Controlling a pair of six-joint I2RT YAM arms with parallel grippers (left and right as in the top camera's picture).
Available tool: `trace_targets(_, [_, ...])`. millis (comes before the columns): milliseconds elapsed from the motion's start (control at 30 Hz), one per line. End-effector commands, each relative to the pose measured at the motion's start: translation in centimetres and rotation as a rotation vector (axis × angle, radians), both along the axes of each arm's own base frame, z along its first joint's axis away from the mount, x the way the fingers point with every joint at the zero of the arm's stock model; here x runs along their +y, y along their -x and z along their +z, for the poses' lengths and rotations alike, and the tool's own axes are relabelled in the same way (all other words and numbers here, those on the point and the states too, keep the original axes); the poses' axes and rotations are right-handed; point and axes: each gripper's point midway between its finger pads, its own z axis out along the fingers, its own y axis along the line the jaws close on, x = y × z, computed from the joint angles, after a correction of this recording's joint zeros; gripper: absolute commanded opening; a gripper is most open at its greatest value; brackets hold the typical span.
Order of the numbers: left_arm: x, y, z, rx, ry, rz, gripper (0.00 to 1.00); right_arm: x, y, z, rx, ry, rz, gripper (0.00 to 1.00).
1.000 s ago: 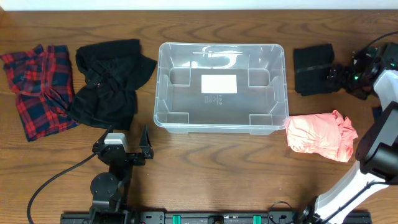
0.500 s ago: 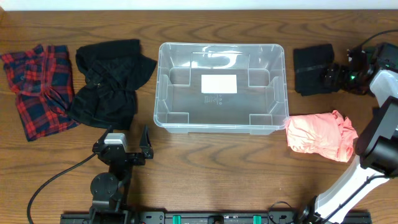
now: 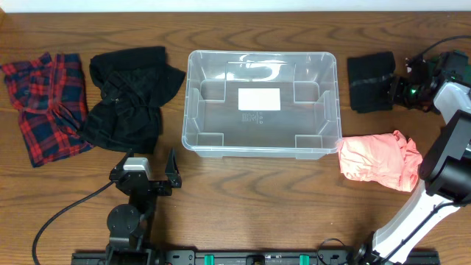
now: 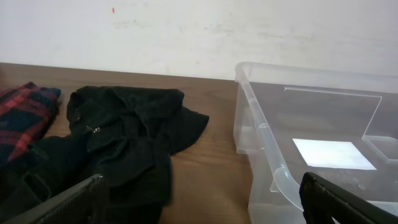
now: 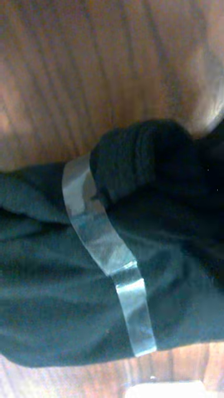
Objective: Pack container
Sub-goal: 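Reach the right gripper to the folded black item and grasp it, then carry the black item into the clear bin and release it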
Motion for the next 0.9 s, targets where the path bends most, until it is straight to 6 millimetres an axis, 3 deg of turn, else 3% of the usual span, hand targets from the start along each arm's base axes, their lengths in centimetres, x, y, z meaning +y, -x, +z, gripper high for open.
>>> trace_targets(0, [0.1, 0.0, -1.8, 0.043, -0.004, 0.010, 0.98, 0.5, 0.0, -1.2, 0.033, -0.021, -0.009, 0.01])
trace_targets(167, [0.1, 0.0, -1.8, 0.043, -0.004, 0.011, 0.98, 0.6, -0.4, 0.5, 0.015, -0.054, -0.063, 0.01])
trace_targets(333, [0.1, 0.0, -1.8, 0.043, -0.004, 0.010, 0.98, 0.9, -1.4, 7.1, -0.119, -0.062, -0.062, 0.01])
trace_targets(533, [0.1, 0.0, -1.8, 0.043, -0.004, 0.010, 0.98, 1.6, -0.8, 15.8, -0.280, 0.005, -0.038, 0.01])
trace_targets(700, [0.1, 0.0, -1.8, 0.044, -0.005, 0.010, 0.98, 4.5, 0.5, 23.1, -0.431, 0.055, 0.045, 0.01])
trace_targets(867, [0.1, 0.0, -1.8, 0.043, -0.004, 0.010, 0.98, 10.0, 2.4, 29.2, -0.549, -0.007, 0.126, 0.01])
